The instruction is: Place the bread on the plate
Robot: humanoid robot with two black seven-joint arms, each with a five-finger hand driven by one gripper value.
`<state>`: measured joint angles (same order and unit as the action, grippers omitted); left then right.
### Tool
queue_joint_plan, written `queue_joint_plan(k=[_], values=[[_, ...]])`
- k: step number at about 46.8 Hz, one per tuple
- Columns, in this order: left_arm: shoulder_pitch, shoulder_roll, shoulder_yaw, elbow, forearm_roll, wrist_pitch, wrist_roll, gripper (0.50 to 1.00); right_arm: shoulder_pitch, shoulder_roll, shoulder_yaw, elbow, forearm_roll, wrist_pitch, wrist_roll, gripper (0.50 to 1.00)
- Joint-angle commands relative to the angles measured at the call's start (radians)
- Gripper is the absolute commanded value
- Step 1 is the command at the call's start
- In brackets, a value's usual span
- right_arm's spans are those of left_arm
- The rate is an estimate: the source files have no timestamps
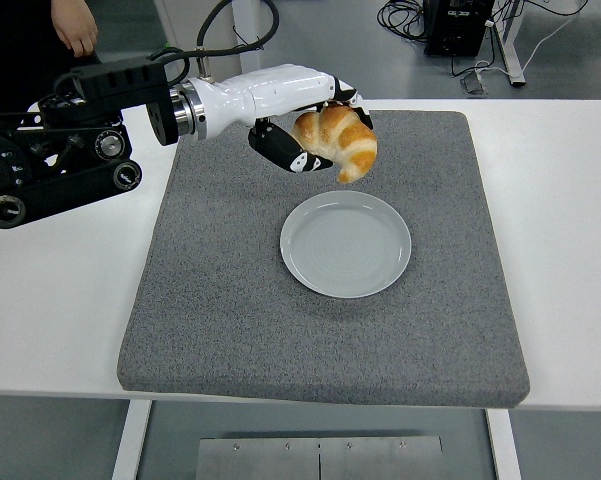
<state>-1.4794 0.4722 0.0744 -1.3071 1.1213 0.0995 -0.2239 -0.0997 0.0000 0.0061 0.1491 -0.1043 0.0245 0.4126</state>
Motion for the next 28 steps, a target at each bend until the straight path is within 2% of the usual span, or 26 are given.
queue_joint_plan(k=[1, 18, 28], values=[[0.01, -0.026, 0.002, 0.029, 0.002, 0.0, 0.0, 0.625, 0.0, 0.0, 0.0, 0.0, 0.0, 0.0, 0.0, 1.0], [0.082, -0.127, 0.001, 0.14, 0.015, 0.0, -0.002, 0.624, 0.0, 0.0, 0.0, 0.001, 0.0, 0.0, 0.0, 1.0], [0.097, -0.161, 0.004, 0.161, 0.017, 0.0, -0.002, 0.625, 0.0, 0.0, 0.0, 0.0, 0.0, 0.0, 0.0, 1.0]])
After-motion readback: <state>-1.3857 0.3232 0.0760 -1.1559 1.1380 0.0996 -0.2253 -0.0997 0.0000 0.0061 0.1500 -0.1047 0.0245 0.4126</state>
